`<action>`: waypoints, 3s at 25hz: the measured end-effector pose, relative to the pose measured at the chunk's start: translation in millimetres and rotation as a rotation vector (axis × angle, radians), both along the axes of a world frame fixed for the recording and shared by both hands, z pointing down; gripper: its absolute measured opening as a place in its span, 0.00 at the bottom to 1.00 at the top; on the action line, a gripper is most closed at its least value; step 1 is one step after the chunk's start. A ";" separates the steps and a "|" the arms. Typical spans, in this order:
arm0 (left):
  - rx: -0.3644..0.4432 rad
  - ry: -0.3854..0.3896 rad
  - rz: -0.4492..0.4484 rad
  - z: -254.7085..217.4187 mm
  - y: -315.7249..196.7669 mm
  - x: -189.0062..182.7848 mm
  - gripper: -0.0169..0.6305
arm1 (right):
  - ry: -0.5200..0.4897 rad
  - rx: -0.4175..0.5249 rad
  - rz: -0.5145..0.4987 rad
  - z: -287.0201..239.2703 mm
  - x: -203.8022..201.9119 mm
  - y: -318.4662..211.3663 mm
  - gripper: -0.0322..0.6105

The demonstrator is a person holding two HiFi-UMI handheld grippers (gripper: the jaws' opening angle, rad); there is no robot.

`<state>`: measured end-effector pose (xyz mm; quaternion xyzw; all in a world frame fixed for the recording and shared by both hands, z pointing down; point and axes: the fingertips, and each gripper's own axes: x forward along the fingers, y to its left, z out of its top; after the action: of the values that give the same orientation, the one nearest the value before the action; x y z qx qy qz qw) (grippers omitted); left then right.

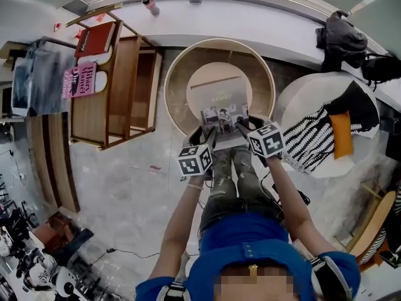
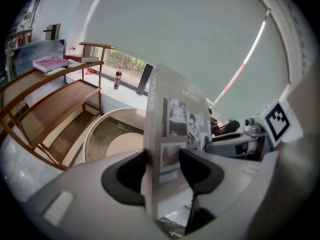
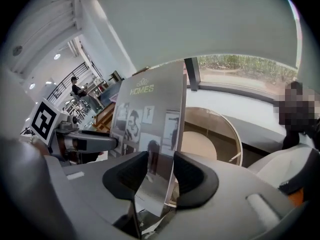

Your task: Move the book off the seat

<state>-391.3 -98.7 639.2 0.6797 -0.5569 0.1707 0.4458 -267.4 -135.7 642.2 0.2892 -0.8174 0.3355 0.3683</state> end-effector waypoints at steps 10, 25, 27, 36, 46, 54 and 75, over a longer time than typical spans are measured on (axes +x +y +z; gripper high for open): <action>-0.116 0.010 0.031 172.7 -36.8 -17.2 0.33 | -0.015 -0.146 0.114 176.2 -13.7 -24.3 0.30; -0.272 0.027 -0.028 280.3 -31.3 -19.9 0.32 | 0.081 -0.196 0.136 277.3 -12.5 -24.7 0.30; -0.272 0.024 -0.033 281.6 -31.7 -19.0 0.33 | 0.078 -0.190 0.141 277.6 -11.5 -25.3 0.30; -0.292 0.010 -0.015 282.2 -32.0 -18.9 0.34 | 0.067 -0.190 0.127 277.7 -11.6 -25.4 0.31; -0.301 0.013 -0.010 282.5 -31.6 -20.1 0.34 | 0.063 -0.203 0.136 278.2 -12.3 -25.2 0.31; -0.297 0.022 -0.010 283.2 -31.2 -19.0 0.34 | 0.058 -0.202 0.140 279.0 -11.9 -23.9 0.31; -0.298 0.027 -0.008 282.3 -34.2 -19.1 0.34 | 0.057 -0.204 0.150 279.6 -12.7 -24.4 0.31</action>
<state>-410.5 -132.9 921.6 0.6059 -0.5221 0.2405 0.5499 -280.0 -160.1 921.8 0.3200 -0.7444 0.4348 0.3929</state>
